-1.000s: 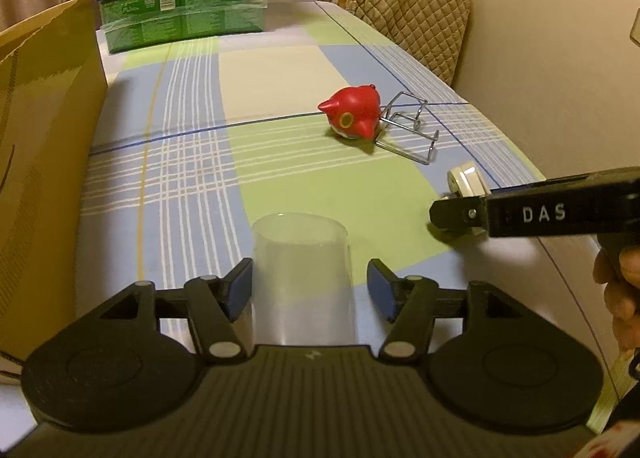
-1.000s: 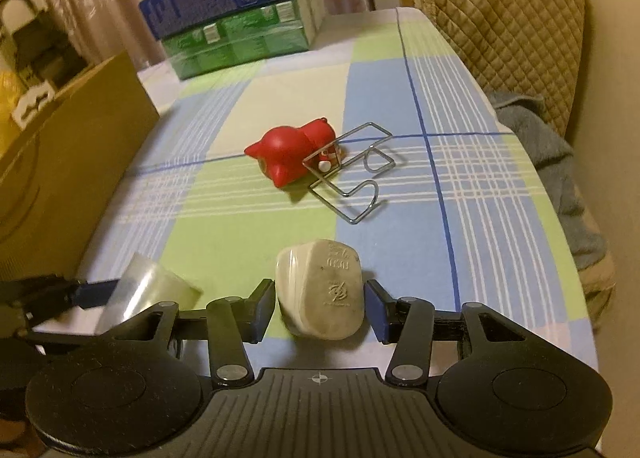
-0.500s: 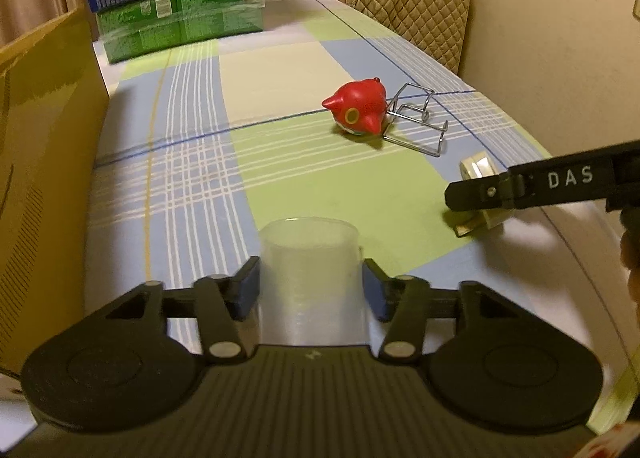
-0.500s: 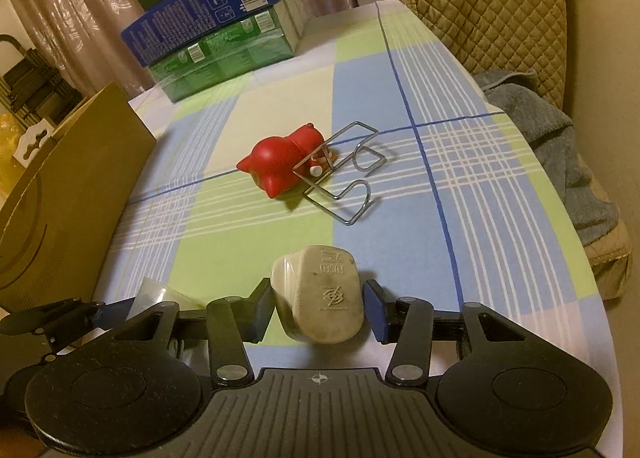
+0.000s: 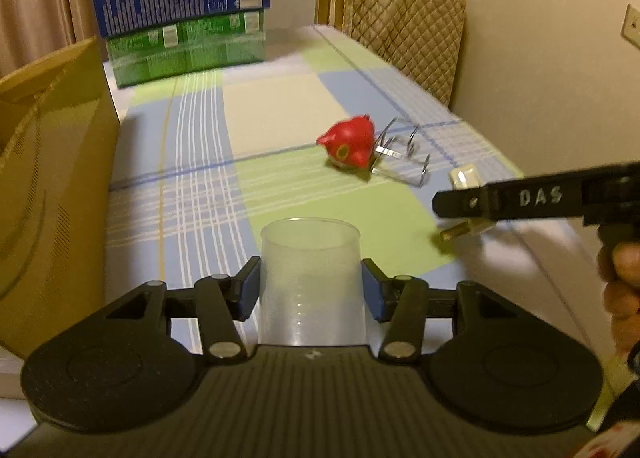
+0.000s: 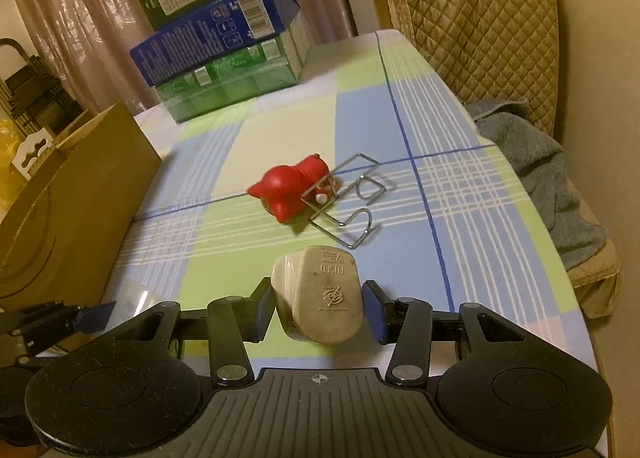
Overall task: Organize rigid objects
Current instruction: 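Carry the cup and plug over the cardboard box with both grippers, then open the left gripper to drop the cup while the right drops the plug into the box, then move both grippers back from the box to the red toy and wire rack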
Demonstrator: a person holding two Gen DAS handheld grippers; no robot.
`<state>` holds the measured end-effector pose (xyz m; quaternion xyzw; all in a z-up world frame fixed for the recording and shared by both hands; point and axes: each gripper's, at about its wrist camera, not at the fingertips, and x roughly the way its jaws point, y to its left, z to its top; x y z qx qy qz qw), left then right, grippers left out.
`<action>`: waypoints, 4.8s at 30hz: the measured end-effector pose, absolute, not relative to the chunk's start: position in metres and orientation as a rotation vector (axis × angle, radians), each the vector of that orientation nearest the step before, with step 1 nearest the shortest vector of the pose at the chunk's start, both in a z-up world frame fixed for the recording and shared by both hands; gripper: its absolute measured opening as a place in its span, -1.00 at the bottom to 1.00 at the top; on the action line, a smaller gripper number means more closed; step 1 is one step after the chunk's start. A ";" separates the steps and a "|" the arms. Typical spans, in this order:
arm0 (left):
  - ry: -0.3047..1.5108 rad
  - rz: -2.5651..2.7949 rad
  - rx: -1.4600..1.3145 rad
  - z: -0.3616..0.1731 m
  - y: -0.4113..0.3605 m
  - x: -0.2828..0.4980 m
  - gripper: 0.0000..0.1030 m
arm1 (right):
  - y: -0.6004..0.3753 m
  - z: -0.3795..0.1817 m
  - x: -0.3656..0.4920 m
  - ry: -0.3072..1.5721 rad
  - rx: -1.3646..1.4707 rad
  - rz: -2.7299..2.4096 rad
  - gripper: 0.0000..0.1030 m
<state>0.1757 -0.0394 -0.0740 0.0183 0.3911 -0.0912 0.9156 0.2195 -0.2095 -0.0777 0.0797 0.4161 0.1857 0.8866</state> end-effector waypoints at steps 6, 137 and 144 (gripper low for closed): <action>0.754 -0.195 0.011 -0.040 -0.031 0.161 -0.09 | -0.201 -0.038 0.201 0.813 0.165 0.405 -0.15; 0.599 0.123 -0.036 0.076 0.190 0.105 0.39 | -0.033 0.051 0.145 0.716 0.218 0.564 0.22; 0.607 0.110 -0.047 0.083 0.156 0.081 0.55 | -0.071 0.065 0.113 0.698 0.207 0.515 0.27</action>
